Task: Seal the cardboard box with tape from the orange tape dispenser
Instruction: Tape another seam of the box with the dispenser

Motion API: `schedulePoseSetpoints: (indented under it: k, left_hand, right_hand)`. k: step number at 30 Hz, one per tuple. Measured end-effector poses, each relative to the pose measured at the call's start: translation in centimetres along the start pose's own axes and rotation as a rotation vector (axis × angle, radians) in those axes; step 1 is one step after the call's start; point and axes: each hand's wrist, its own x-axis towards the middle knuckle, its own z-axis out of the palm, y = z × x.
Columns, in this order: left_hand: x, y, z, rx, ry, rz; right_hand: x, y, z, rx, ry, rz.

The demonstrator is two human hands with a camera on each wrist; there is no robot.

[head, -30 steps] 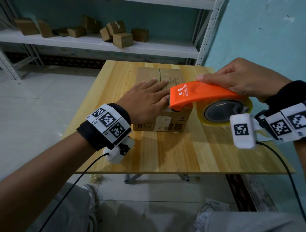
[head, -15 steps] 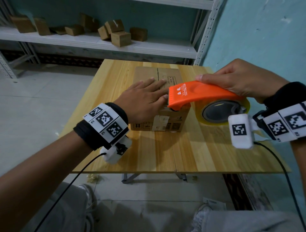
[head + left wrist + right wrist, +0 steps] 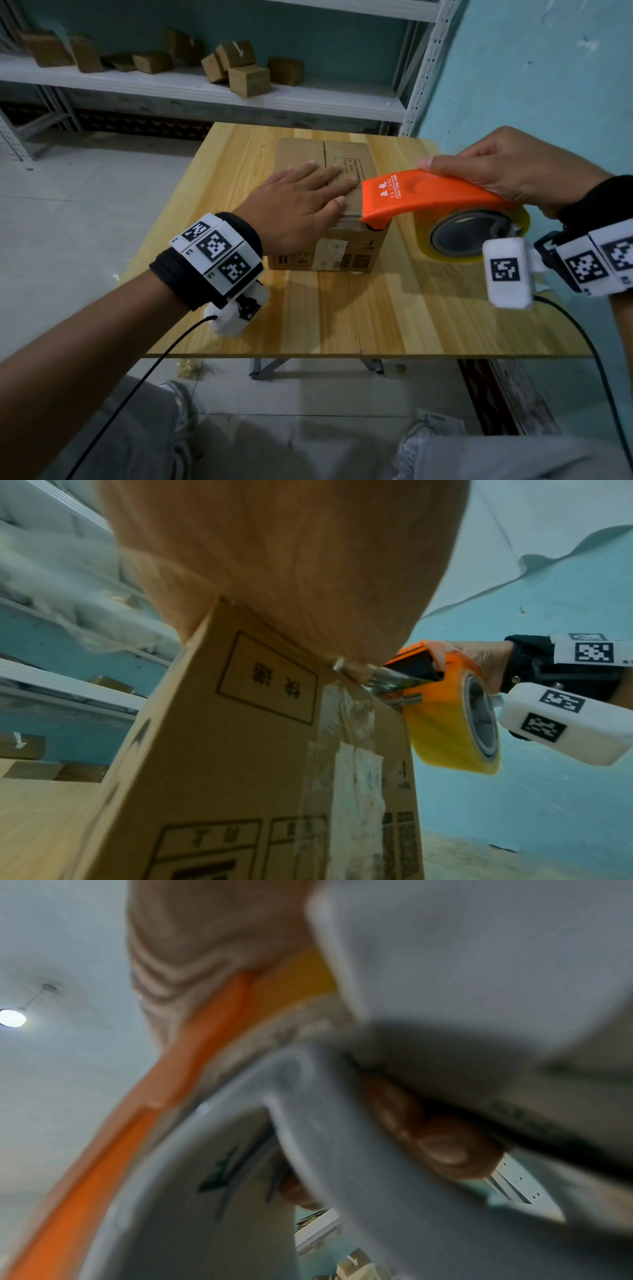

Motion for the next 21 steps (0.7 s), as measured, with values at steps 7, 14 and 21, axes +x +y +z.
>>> schedulePoseSetpoints:
  k: [7,14,21]
  left_hand:
    - [-0.6,0.8,-0.6,-0.017,-0.001,-0.045]
    - [-0.6,0.7,-0.7,0.012,-0.021,-0.012]
    - [0.0,0.5,-0.8,0.065,-0.055,0.021]
  right_hand:
    - [0.1,0.4,-0.1,0.000,-0.028,0.018]
    - [-0.1,0.8,-0.3,0.005,-0.038,0.027]
    - [-0.4,1.2,0.0,0.045,0.002,0.036]
